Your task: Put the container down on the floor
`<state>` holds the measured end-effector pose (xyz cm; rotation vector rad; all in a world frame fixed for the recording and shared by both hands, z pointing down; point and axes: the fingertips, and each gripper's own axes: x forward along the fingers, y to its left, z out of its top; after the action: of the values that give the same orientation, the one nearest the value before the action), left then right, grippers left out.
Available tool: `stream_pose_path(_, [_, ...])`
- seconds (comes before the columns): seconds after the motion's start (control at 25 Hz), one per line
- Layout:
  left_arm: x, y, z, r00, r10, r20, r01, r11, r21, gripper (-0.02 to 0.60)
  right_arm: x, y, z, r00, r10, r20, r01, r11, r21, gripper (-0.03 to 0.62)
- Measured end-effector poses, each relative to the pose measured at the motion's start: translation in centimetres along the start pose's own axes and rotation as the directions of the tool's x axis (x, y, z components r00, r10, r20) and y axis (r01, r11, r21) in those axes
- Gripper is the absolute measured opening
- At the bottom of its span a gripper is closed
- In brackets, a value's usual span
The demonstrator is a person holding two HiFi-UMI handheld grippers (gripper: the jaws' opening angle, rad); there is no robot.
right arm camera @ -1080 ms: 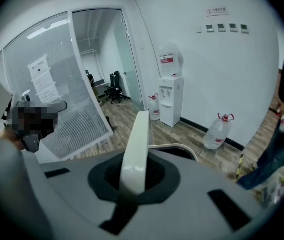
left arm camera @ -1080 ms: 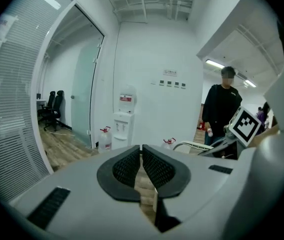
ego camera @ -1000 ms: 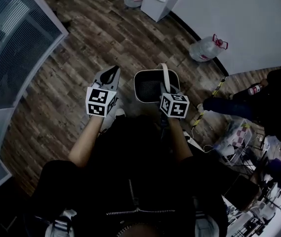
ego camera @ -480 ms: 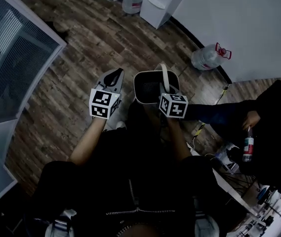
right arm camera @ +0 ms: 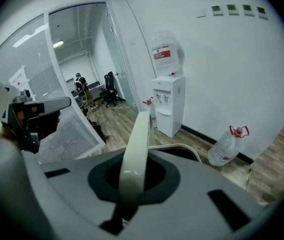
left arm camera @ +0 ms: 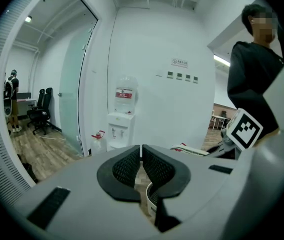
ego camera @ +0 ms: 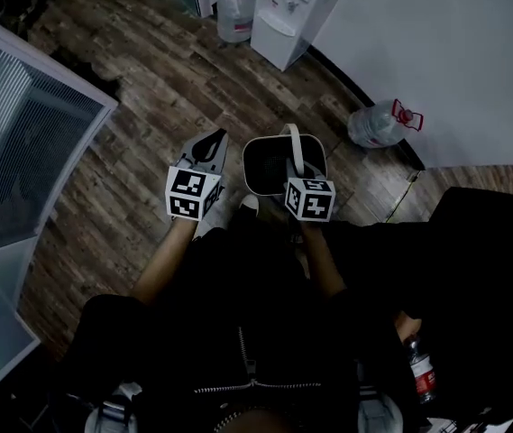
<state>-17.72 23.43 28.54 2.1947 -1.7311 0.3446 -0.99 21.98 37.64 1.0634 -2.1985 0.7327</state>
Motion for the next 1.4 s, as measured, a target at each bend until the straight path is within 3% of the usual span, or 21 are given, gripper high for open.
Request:
stream_pose_path(0.28, [5.2,1.3,2.7,0.999,-0.039,-0.001,0.039,0.999,0.014,0.026,2.4,-2.4,4.4,0.999,-0.027,0.023,0.025,0.998,0.061,0.011])
stream_pose_path(0.56, [13.0,2.8,5.8,0.992,-0.125,-0.008,0.125,0.992,0.030,0.026,5.3,-6.0,8.9,0.996,-0.083,0.040,0.076,0.987,0.141,0.011])
stream_pose_path(0.96, [22.4,5.7,10.5,0.967,-0.253,-0.022,0.254,0.964,0.083,0.026,9.4,-11.0,15.5,0.975,-0.215,0.047,0.199,0.953,0.228,0.011])
stream_pose_path(1.4, [30.0,9.3,13.0,0.938,-0.342,-0.065,0.347,0.934,0.086,0.026,13.2,-14.8,21.3,0.955,-0.293,0.038,0.266,0.907,0.326,0.011])
